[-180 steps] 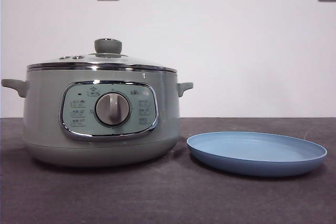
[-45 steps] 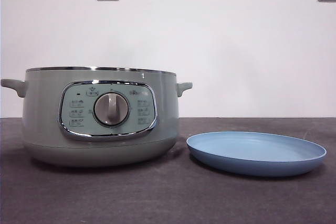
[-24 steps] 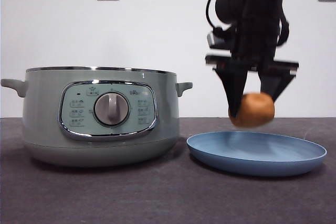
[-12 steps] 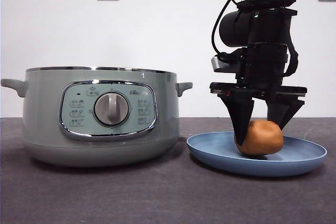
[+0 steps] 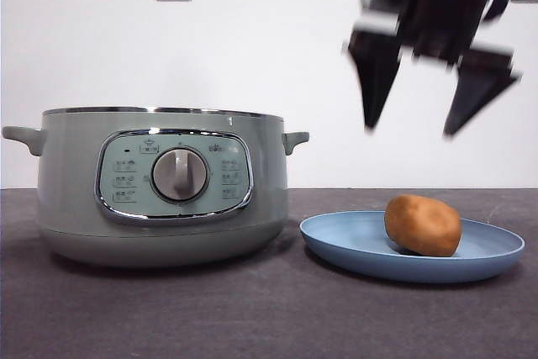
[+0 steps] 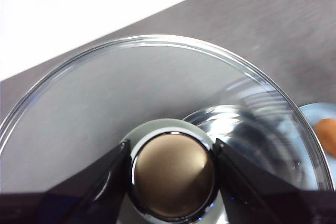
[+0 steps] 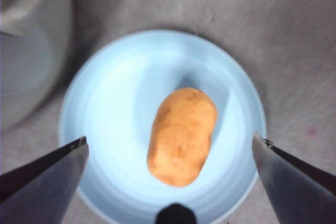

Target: Take the potato out from the steamer,put the potato on the plate,close the lid

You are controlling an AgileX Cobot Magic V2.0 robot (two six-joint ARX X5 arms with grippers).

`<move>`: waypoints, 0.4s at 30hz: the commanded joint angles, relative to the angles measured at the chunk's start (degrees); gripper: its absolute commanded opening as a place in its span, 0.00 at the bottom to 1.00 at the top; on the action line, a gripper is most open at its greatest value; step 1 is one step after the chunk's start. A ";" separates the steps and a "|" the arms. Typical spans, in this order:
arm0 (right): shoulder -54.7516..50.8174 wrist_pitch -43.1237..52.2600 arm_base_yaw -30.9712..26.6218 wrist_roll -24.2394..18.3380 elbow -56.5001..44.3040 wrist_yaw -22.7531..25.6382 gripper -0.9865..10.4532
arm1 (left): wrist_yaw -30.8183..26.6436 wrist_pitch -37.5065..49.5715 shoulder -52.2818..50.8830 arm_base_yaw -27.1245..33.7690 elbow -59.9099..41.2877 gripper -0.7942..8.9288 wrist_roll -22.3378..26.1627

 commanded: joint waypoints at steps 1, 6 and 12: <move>-5.53 -0.70 0.02 0.44 -0.46 -0.04 0.55 | 5.09 2.95 -0.31 -0.11 0.66 0.07 0.70; -15.61 -1.33 0.00 0.52 -0.46 0.00 0.55 | 6.08 6.78 -0.31 -0.31 -2.38 0.07 0.66; -24.48 -2.40 0.02 1.66 -0.46 0.17 0.55 | 10.56 12.98 -0.31 -0.31 -11.67 0.07 0.04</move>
